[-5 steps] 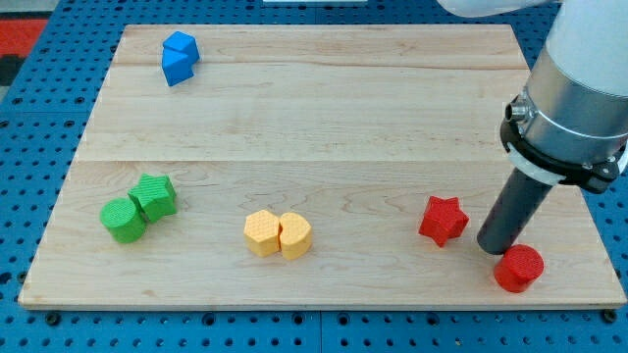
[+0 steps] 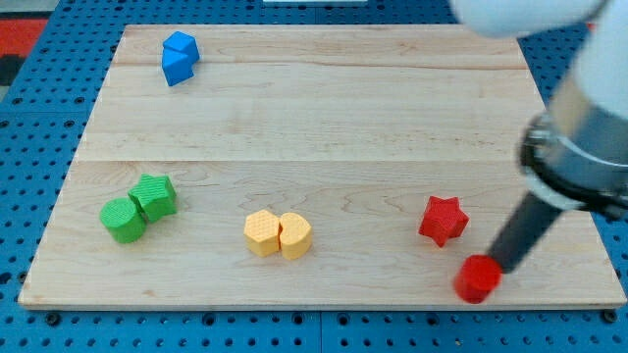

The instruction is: Drag the red circle and red star vertically to each other

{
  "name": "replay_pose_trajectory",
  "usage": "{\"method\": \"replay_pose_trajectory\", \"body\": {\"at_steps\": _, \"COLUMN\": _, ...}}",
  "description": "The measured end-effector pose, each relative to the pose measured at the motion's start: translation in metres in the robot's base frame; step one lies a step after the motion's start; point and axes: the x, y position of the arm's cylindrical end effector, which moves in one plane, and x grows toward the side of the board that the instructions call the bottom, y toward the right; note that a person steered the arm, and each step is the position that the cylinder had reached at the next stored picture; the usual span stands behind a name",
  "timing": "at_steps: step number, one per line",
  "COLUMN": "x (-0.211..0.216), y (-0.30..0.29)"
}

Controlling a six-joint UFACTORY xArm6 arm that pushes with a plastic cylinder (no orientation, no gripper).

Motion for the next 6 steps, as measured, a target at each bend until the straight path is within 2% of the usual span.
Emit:
{"method": "replay_pose_trajectory", "body": {"at_steps": 1, "x": -0.024, "y": -0.029}}
{"method": "replay_pose_trajectory", "body": {"at_steps": 2, "x": -0.039, "y": -0.029}}
{"method": "replay_pose_trajectory", "body": {"at_steps": 4, "x": -0.043, "y": -0.023}}
{"method": "replay_pose_trajectory", "body": {"at_steps": 5, "x": -0.038, "y": 0.045}}
{"method": "replay_pose_trajectory", "body": {"at_steps": 6, "x": 0.040, "y": 0.036}}
